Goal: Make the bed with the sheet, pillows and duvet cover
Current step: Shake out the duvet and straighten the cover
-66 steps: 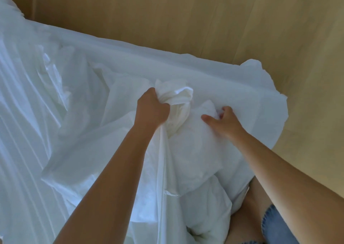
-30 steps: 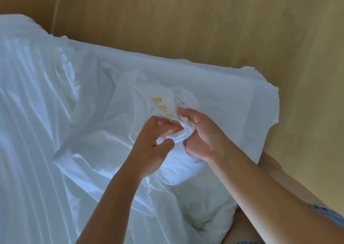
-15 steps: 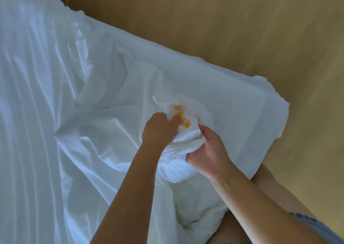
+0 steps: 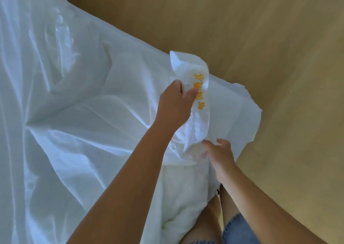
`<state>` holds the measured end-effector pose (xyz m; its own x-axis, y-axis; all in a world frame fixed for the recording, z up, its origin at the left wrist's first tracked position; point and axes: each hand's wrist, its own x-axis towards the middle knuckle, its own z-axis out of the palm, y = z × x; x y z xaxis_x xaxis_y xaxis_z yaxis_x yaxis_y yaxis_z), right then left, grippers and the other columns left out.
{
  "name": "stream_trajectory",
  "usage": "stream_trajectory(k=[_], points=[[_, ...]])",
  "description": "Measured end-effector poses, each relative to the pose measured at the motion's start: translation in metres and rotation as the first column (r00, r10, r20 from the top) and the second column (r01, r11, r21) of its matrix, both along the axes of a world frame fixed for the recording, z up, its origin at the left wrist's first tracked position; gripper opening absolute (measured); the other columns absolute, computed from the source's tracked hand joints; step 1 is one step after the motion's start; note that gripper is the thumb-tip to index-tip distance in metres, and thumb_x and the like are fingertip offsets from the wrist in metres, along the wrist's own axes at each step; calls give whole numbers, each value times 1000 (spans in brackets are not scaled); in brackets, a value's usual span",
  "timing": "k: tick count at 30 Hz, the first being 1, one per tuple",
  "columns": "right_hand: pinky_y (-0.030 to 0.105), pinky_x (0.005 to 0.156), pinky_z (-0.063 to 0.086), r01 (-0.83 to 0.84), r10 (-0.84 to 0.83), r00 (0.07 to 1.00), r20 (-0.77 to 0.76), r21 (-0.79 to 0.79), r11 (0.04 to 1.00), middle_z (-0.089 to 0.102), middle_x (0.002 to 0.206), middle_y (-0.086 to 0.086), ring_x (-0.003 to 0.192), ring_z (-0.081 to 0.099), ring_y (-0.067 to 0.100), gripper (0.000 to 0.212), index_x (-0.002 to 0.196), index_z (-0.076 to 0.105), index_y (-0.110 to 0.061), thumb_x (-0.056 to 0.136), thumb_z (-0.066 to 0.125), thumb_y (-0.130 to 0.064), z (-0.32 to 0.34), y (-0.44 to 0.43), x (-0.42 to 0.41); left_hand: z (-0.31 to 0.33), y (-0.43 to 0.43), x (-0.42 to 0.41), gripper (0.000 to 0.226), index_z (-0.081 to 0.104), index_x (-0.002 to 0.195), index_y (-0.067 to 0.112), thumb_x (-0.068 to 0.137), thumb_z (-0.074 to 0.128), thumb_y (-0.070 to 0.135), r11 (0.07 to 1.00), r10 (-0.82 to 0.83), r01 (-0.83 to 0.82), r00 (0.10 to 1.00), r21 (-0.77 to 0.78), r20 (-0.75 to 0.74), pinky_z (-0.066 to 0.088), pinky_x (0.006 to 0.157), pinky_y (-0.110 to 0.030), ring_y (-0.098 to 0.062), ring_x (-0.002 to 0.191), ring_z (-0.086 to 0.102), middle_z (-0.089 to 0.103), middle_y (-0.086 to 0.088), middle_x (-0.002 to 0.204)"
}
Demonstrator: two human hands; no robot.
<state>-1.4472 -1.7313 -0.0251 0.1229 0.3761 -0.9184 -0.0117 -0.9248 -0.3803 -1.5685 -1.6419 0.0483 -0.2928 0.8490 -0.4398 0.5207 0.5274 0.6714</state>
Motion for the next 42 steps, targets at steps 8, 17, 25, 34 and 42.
stream_trajectory(k=[8,17,25,34,42], points=[[42,95,50,27,136,945,-296,486,874,69,109,12,102,66,25,35,112,59,-5,88,61,-29,28,87,18,-21,-3,23,17,58,86,20,78,73,21,986,-163,165,980,-9,111,44,67,-15,0,67,57,60,16,74],[38,80,53,194,-65,947,-313,400,896,68,88,5,84,66,22,6,93,65,-11,87,63,-11,6,94,27,-14,-35,20,11,68,87,22,82,68,12,988,-108,111,994,110,-30,42,68,-4,10,67,56,61,24,67],[26,64,50,165,-63,954,-294,336,927,71,80,-1,75,67,16,9,85,66,-13,80,70,-8,-10,93,36,-43,17,-2,28,62,116,15,98,45,28,937,-340,316,723,-150,-602,34,81,-33,-27,104,51,59,-7,110],[17,65,51,-89,210,956,-206,477,874,69,74,-13,70,65,0,5,80,67,-22,84,68,-19,-9,130,8,-13,5,-14,22,32,79,16,97,32,30,899,-275,397,840,185,-467,20,41,-17,-11,37,29,26,12,45],[25,55,41,-409,442,896,-31,329,851,55,62,2,57,50,11,22,68,60,-12,89,58,-16,-31,123,19,-39,-1,-53,42,52,113,18,93,42,53,897,-403,223,766,-381,-501,41,75,-33,-25,97,56,55,-3,108]])
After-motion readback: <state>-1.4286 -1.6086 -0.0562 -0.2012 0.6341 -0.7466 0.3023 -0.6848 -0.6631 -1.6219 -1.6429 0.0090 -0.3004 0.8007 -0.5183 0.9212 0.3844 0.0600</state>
